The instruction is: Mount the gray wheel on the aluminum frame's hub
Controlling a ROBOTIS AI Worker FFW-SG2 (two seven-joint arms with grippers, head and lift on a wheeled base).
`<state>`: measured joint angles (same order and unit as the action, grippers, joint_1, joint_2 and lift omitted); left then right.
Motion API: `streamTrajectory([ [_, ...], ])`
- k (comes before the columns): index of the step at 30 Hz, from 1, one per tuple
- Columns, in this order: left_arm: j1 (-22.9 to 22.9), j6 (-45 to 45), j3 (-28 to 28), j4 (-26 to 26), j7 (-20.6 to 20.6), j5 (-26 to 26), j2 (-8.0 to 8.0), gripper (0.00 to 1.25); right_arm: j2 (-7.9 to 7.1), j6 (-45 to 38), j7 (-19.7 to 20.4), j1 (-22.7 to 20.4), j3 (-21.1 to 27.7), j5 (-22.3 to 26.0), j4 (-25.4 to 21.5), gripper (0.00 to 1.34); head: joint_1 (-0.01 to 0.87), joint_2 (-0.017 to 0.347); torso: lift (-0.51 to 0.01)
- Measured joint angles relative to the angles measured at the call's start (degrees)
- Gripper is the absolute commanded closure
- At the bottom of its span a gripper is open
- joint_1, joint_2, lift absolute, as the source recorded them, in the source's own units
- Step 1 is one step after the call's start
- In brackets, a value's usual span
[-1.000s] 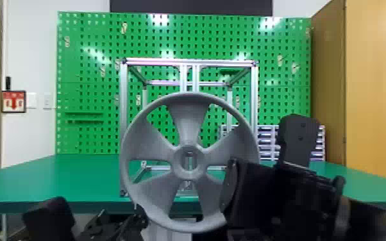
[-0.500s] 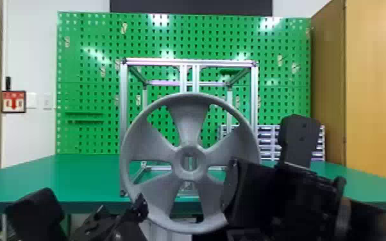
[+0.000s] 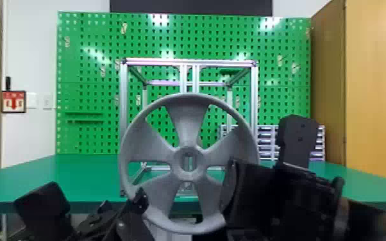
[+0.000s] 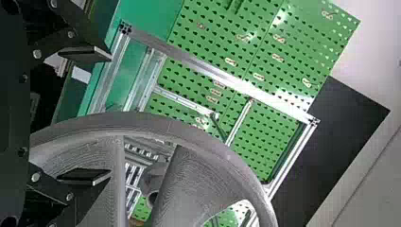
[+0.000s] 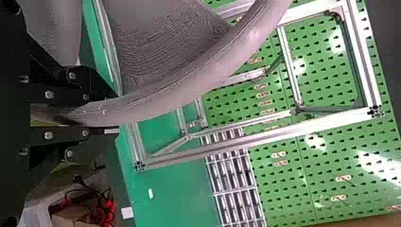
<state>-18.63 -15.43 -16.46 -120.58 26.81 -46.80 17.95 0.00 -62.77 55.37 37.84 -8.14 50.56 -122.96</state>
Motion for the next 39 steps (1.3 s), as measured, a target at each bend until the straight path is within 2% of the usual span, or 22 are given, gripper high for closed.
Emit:
streamTrajectory([
  [5, -0.86, 1.17, -0.52, 0.44, -0.14, -0.75, -0.02, 0.40, 0.00, 0.08, 0.00, -0.11, 0.04, -0.10, 0.00, 1.15, -0.005, 0.006, -0.499],
  [10, -2.14, 2.55, -0.98, 1.44, -0.25, -0.25, -0.30, 0.53, 0.00, 0.15, 0.00, -0.16, -0.18, -0.11, 0.00, 1.15, -0.005, 0.006, -0.499],
  [15, -3.25, 3.07, -1.36, 3.05, -0.58, -0.17, -0.74, 0.55, 0.00, 0.27, 0.00, -0.16, -0.48, -0.11, 0.00, 1.15, -0.005, 0.006, -0.499],
  [28, -3.87, 3.91, -1.04, 3.42, -0.62, 1.63, -0.96, 0.75, 0.00, 0.28, 0.00, -0.23, -0.81, -0.42, 0.00, 1.15, -0.005, 0.006, -0.499],
  [33, -3.87, 4.00, -0.86, 3.42, -0.35, 2.55, -1.04, 0.76, 0.00, 0.28, 0.00, -0.23, -0.87, -0.45, 0.00, 1.15, -0.005, 0.006, -0.499],
  [37, -3.97, 4.00, -0.91, 3.42, -0.01, 2.66, -1.14, 0.88, 0.00, 0.28, -0.01, -0.23, -0.91, -0.45, 0.00, 1.15, -0.005, 0.006, -0.499],
  [39, -4.07, 4.00, -1.06, 3.42, 0.15, 2.71, -1.16, 0.89, 0.00, 0.28, -0.01, -0.24, -0.91, -0.46, 0.00, 1.15, -0.005, 0.006, -0.499],
])
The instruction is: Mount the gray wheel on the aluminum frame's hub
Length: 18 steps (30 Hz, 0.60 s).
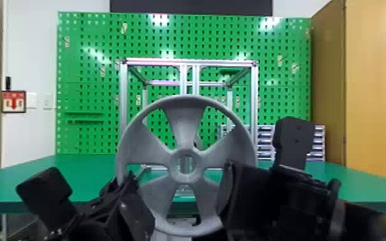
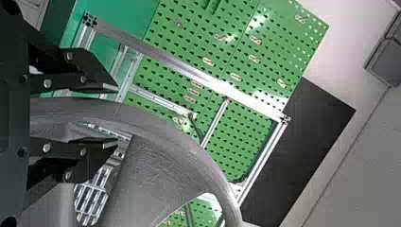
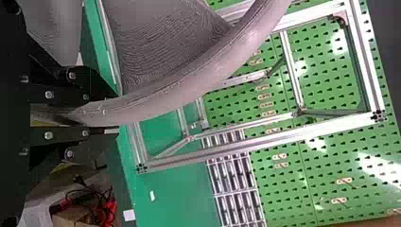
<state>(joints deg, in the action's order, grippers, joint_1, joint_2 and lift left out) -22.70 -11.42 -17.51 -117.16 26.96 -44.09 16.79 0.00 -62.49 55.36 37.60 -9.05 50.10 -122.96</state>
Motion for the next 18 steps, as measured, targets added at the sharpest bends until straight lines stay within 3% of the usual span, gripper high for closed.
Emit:
streamTrajectory([
  [18, -0.95, 0.35, -0.75, 0.56, 1.20, 0.97, -0.50, 0.89, 0.00, 0.13, -0.02, -0.07, 0.06, -0.31, 0.00, 1.15, -0.005, 0.006, -0.499],
])
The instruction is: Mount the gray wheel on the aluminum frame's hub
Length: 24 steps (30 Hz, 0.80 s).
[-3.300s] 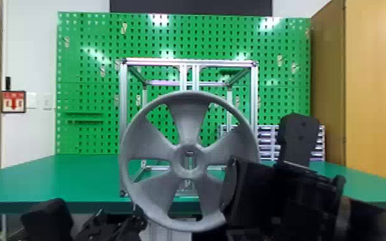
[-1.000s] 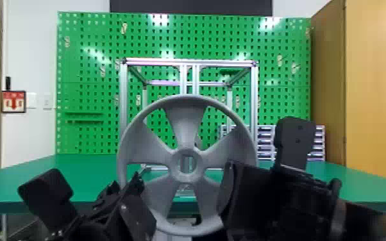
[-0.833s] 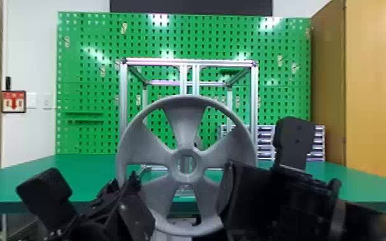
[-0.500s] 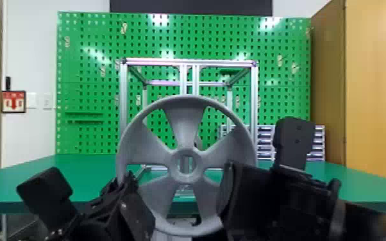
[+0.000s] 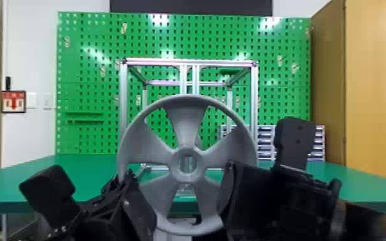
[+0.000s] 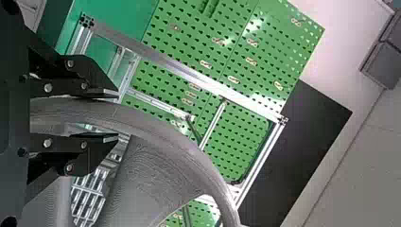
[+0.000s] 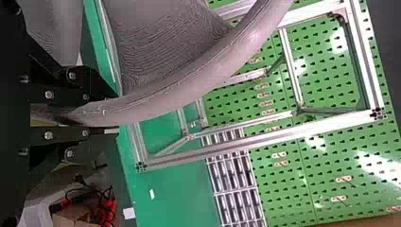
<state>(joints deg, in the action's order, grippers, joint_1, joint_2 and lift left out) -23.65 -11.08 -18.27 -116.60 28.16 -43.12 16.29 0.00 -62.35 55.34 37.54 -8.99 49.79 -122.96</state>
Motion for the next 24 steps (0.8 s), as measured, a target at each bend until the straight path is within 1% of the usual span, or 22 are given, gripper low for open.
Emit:
streamTrajectory([
  [12, -3.22, 0.01, -1.36, 2.93, 0.51, 0.76, -0.91, 0.89, 0.00, 0.32, -0.01, 1.48, -0.14, -0.60, 2.19, 1.15, -0.005, 0.006, -0.499],
  [24, -6.72, -0.89, -2.31, 7.67, 0.85, 1.93, -2.10, 0.89, 0.00, 0.80, -0.07, 3.87, 0.63, -0.56, 5.87, 1.15, -0.005, 0.006, -0.499],
])
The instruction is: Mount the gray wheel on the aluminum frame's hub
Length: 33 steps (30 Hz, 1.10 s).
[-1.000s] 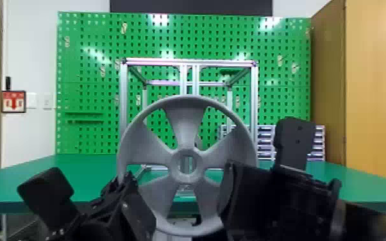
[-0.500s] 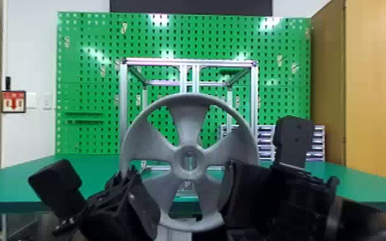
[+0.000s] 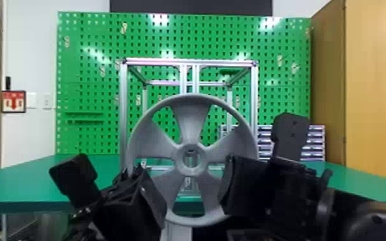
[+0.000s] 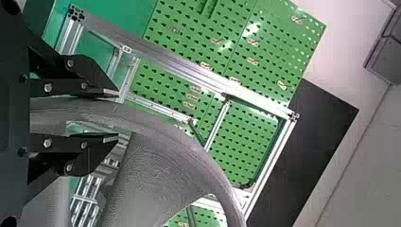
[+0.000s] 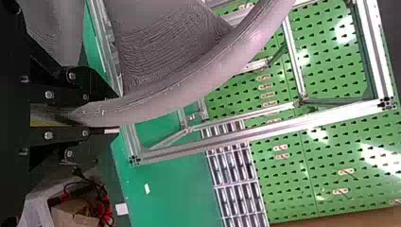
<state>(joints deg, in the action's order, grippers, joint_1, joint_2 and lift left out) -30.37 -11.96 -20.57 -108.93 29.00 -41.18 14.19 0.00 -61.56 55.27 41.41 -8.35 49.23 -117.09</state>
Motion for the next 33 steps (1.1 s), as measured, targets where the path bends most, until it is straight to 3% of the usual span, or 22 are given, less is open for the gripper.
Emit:
streamTrajectory([
  [33, -8.49, 2.06, -2.68, 12.56, -1.67, 1.68, -1.95, 0.89, 0.00, 2.88, -6.99, 6.23, 1.39, -2.33, 12.24, 1.15, -0.005, 0.006, -0.499],
])
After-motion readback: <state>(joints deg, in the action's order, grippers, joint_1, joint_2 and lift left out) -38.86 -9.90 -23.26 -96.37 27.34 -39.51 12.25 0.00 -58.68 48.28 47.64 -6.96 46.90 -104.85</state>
